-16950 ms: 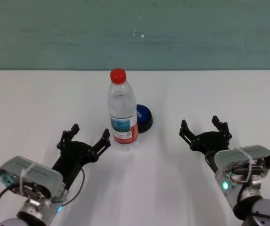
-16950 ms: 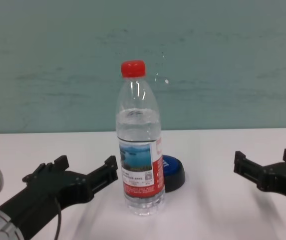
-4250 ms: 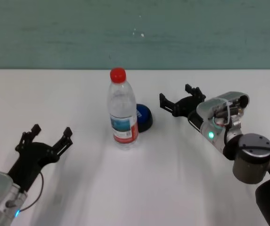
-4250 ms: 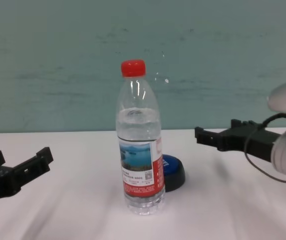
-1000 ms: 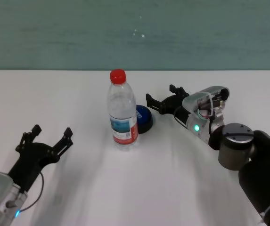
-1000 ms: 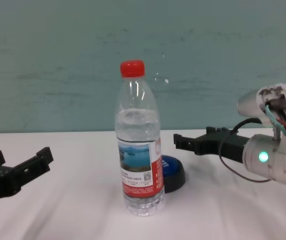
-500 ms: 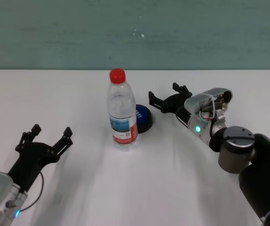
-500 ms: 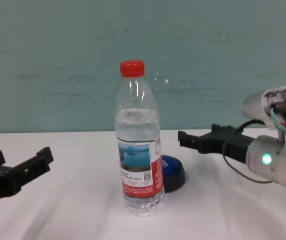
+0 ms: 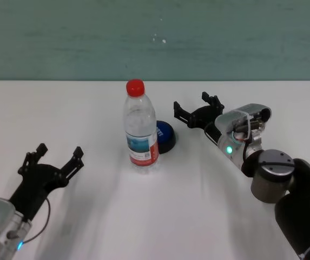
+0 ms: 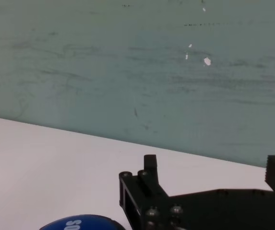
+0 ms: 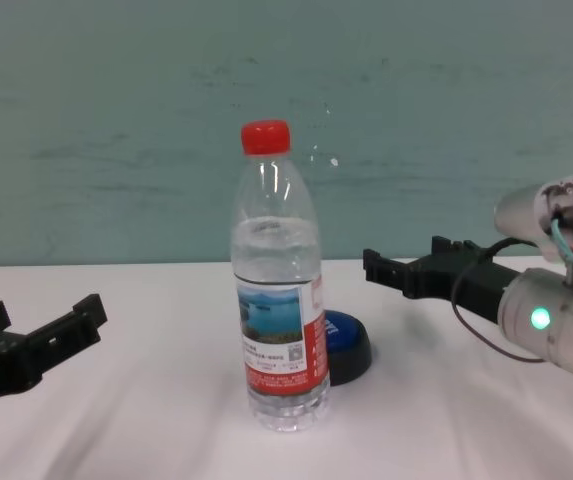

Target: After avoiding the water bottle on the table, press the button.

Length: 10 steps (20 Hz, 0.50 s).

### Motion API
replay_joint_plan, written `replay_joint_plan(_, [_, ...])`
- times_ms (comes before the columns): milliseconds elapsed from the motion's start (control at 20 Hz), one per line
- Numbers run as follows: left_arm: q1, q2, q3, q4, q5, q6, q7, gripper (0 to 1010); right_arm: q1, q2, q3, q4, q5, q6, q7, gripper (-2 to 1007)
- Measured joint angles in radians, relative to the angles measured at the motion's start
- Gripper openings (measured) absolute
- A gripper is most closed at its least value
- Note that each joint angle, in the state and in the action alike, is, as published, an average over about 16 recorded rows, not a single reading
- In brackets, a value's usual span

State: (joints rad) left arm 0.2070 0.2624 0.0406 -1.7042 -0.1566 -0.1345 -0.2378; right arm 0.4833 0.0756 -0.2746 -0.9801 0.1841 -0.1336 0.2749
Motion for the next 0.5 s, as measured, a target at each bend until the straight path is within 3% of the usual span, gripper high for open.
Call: replay_joint_plan(500, [0.000, 0.000, 0.000, 0.000, 0.000, 0.000, 0.000, 1010, -0.011, -0.004, 0.011, 0.001, -0.003, -0.049, 0.013, 1004])
